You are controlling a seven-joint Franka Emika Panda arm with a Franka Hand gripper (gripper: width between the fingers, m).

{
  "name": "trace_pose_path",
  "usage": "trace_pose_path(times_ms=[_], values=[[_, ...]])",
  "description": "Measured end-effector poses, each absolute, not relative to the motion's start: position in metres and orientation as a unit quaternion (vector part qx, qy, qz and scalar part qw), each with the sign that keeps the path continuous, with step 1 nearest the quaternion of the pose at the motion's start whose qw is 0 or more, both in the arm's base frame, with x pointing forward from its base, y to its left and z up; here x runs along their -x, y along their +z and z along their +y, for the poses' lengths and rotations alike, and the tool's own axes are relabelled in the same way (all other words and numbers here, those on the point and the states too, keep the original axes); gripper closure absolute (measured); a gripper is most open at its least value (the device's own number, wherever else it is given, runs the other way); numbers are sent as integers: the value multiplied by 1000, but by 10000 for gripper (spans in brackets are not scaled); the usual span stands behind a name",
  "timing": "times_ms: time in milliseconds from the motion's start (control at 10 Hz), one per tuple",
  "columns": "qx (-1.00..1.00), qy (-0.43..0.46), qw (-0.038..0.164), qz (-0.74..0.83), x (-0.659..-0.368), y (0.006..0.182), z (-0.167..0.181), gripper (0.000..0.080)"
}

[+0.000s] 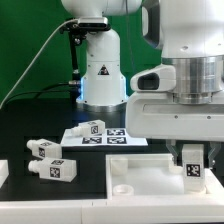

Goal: Assemble one leg

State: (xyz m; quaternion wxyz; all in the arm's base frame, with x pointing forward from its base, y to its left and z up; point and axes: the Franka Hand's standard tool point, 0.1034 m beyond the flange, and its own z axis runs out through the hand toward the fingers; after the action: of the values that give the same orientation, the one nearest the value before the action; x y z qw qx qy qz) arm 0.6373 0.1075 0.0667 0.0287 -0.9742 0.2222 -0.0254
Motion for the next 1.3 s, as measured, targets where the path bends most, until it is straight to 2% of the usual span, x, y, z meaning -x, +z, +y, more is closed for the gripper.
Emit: trace_pose_path(times_ms=[100,300,500,800,900,1000,1100,1200,1300], values=[[966,-25,29,257,-637,67,108,517],[902,-18,26,430,-634,67,115,517],[799,-8,43,600,-636,66,116,517],[779,-4,48,625,-636,66,116,515],[795,-6,48,604,-636,66,115,338],[839,-11,48,542,-638,68,112,218],[891,-14,45,451,-640,66,110,218],[925,-13,43,377,-640,62,112,163],[939,-12,41,340,-638,59,114,153]])
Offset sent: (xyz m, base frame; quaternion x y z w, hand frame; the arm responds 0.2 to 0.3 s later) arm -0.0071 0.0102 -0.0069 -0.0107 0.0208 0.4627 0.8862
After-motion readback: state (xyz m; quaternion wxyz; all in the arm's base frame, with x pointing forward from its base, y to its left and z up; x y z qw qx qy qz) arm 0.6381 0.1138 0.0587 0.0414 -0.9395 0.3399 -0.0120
